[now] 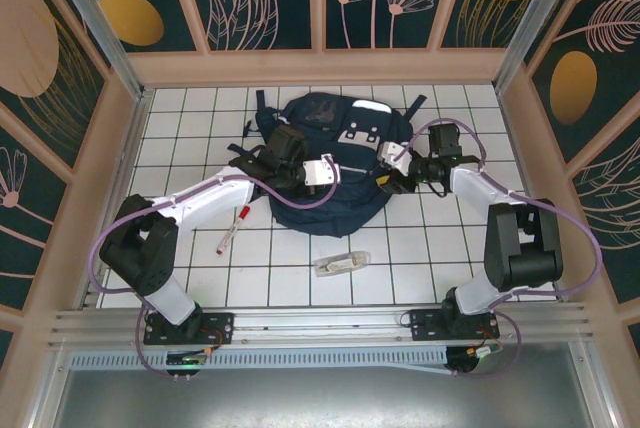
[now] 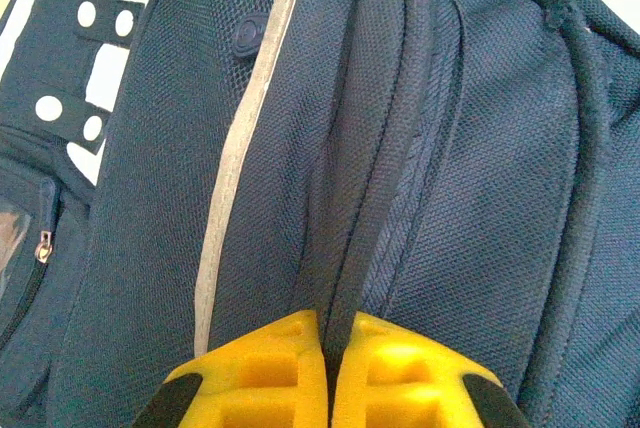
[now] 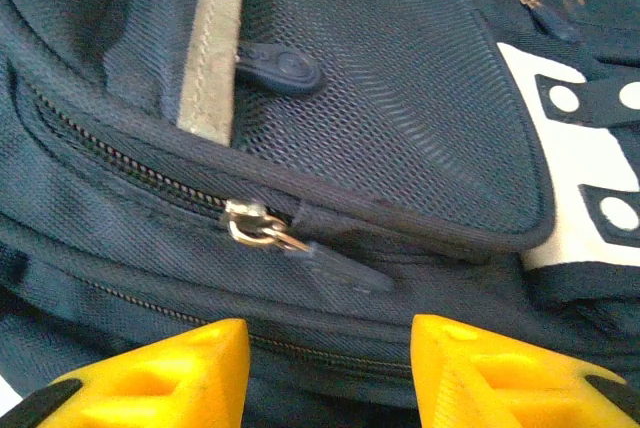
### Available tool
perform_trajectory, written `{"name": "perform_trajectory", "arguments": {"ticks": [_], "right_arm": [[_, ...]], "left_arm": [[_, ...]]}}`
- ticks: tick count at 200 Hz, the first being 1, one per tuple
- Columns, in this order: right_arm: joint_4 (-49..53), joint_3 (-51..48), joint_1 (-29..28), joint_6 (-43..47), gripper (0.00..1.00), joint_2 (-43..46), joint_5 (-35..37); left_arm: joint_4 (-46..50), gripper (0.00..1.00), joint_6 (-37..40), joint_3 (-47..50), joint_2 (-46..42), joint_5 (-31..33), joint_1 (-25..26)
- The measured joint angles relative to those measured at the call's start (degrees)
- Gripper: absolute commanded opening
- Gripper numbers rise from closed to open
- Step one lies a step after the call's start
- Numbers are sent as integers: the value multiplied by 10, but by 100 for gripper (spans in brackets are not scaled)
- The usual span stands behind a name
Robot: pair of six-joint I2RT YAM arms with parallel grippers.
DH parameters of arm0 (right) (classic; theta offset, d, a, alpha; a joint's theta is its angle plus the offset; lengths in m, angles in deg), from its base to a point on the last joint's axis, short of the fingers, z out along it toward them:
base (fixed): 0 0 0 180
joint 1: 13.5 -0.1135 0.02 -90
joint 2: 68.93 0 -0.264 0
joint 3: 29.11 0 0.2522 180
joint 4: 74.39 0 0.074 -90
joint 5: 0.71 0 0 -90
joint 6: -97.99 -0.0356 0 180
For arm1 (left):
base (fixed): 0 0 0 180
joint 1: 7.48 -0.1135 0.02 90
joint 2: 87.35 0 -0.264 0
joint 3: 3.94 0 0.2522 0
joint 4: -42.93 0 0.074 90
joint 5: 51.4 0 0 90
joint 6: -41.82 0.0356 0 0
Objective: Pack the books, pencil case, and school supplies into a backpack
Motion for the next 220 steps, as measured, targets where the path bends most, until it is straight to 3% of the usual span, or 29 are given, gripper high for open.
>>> {"name": "perform_trajectory", "arguments": {"ticks": [68,120,137,220], "right_arm": [[10,33,-9,6,41,-41,-38],[22,35,-19,2,7,-49,-43],[28,32,-20,7,0,-38,-42],[130,49,-39,-28,0,10,-20]], "left_arm": [[0,0,0,0,0,-6,0],[0,0,-7,0,0,-7,0],[0,0,-16,0,0,-5,0],[49,0,-159,-77,58,-30,-6]]}}
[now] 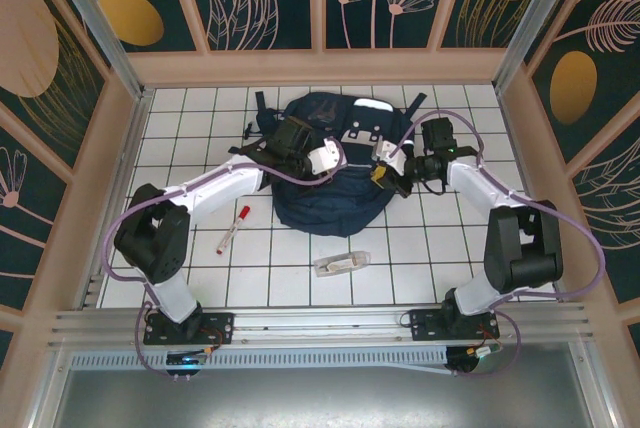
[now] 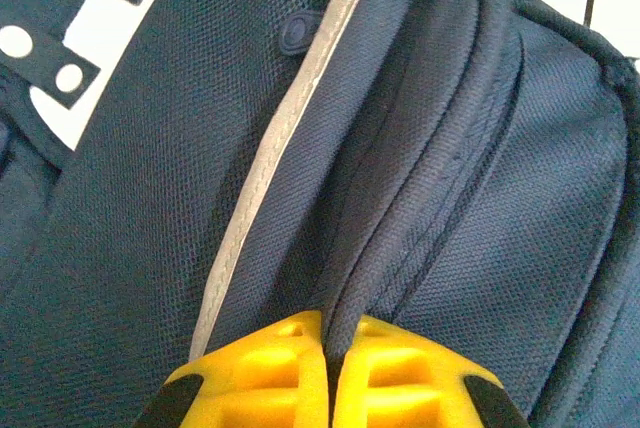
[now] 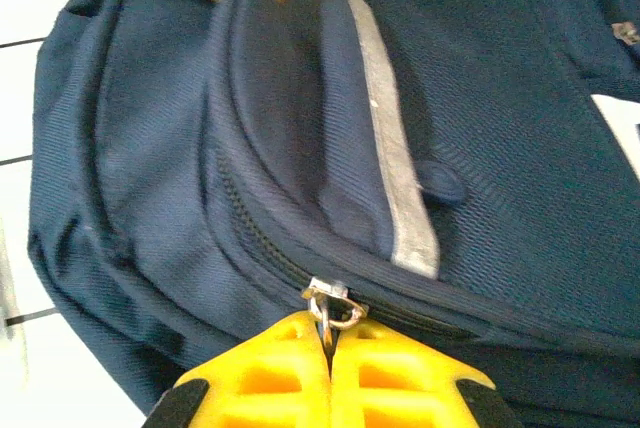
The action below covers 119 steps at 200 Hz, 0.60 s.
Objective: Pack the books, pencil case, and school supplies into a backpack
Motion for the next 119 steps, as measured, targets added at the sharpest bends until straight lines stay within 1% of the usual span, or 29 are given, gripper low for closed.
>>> {"name": "perform_trajectory", "arguments": {"ticks": [22,35,44,62,66,80,97,108,119], "right_arm": [[8,-6,-25,-50,0,21,17],[6,-9,-38,-95,3,30,24],[2,-11,-49,-130,7,32,25],[-14,-21,-67,-205,18,32,13],[-20,-24,-71,-219,19,32,7],[-57,-40,-85,-292,20,32,-10],[-127,-80,-98,-392,26,40,-18],[-172,-109,-107,-437,28,52,-21],[-211,-134,-120,-463,29,67,-24]], "left_arm": [[0,0,-30,0,1,-8,-2],[2,0,-40,0,1,-13,-3],[5,0,-45,0,1,-16,-4],[13,0,-52,0,1,-19,-9],[14,0,-53,0,2,-20,-10],[16,0,-57,0,3,-21,-14],[17,0,-62,0,5,-21,-16],[17,0,-65,0,5,-23,-16],[16,0,-68,0,5,-30,-15]]}}
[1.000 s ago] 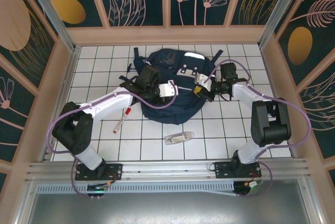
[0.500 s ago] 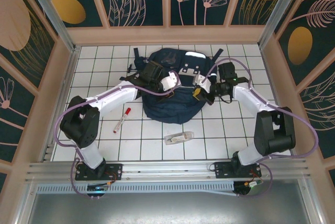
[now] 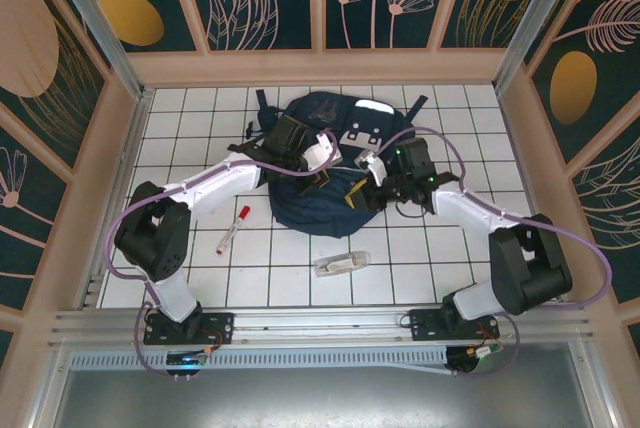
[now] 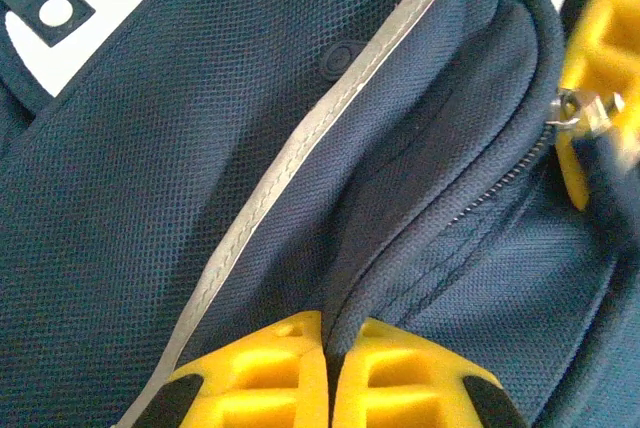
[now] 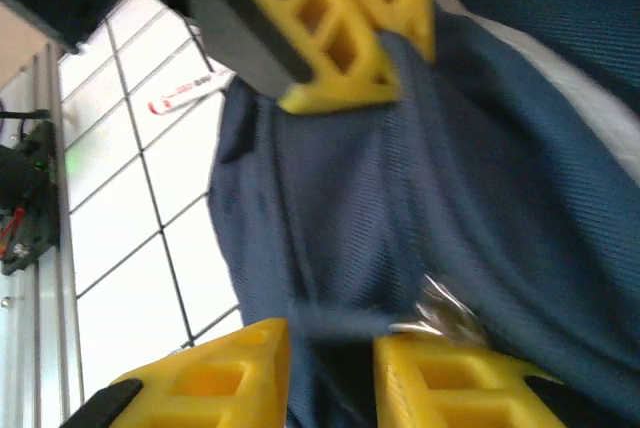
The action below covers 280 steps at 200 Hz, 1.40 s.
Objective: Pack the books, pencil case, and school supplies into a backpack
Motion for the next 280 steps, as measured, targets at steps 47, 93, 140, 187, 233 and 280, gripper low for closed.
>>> {"name": "perform_trajectory", "arguments": {"ticks": [47,93,140,187,233,280], "right_arm": [[20,-20,-45,105,31,68,-32],[148,-13,-30,337,35,161,16],[72,-57,45,456,45,226,103],[43,-19,55,525,48,115,126],[51,41,56,559,48,39,114],[67,59,56,572,51,24,105]], "left_arm": [[-33,0,-5,13,0,-38,3],[-54,0,14,30,-2,-64,-3],[-52,0,61,38,-15,-69,-5],[-46,0,88,38,-15,-78,-6],[-40,0,110,38,-15,-78,-14],[-33,0,147,38,-15,-76,-14]]}}
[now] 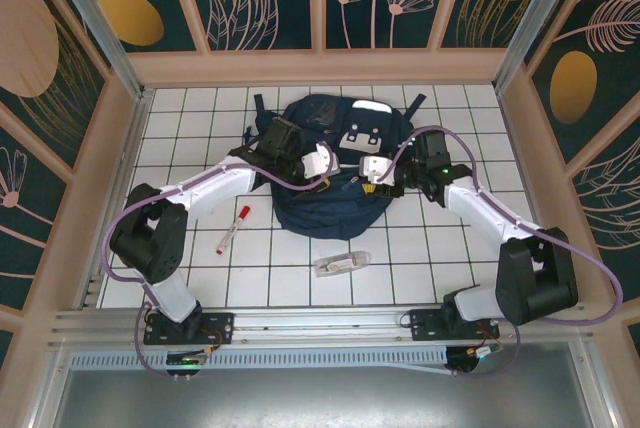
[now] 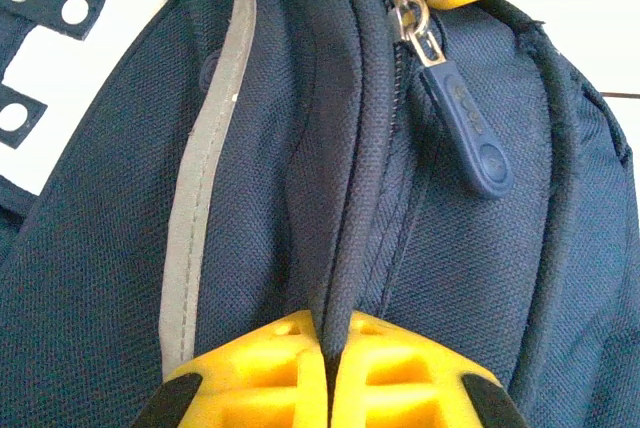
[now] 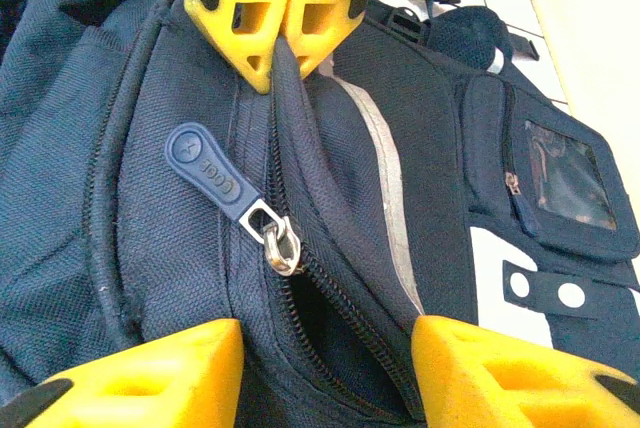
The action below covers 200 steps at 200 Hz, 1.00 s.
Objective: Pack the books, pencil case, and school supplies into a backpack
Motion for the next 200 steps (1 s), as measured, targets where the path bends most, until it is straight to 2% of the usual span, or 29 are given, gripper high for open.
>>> {"name": "perform_trajectory", "arguments": {"ticks": [18,28,35,99,108,124,134,143,151,159,179,200], "right_arm": [[19,9,4,2,51,-4,-11],[26,14,7,2,59,-7,-17],[28,17,8,2,61,-9,-18],[33,40,5,17,57,-49,-26],[35,41,2,19,51,-60,-26],[43,43,-2,24,25,-78,-28],[53,44,-5,31,13,-87,-28],[56,48,-7,28,6,-92,-27],[58,53,-7,26,3,-95,-28],[60,58,-7,26,3,-95,-29],[64,67,-7,21,1,-95,-29],[65,68,-7,12,1,-95,-33]], "left_arm": [[3,0,15,0,0,0,0],[5,0,23,0,0,0,0],[8,0,28,-1,0,-4,0],[18,0,65,-1,0,-7,2],[18,0,68,-1,0,-7,2],[19,0,70,-1,0,-6,2],[19,0,70,-1,0,-5,2],[19,14,66,0,0,-3,2],[15,32,55,0,-1,-1,2],[6,42,37,0,-3,-2,2],[-9,44,-20,3,-27,-19,4],[-83,45,-97,72,-102,-50,13]]}}
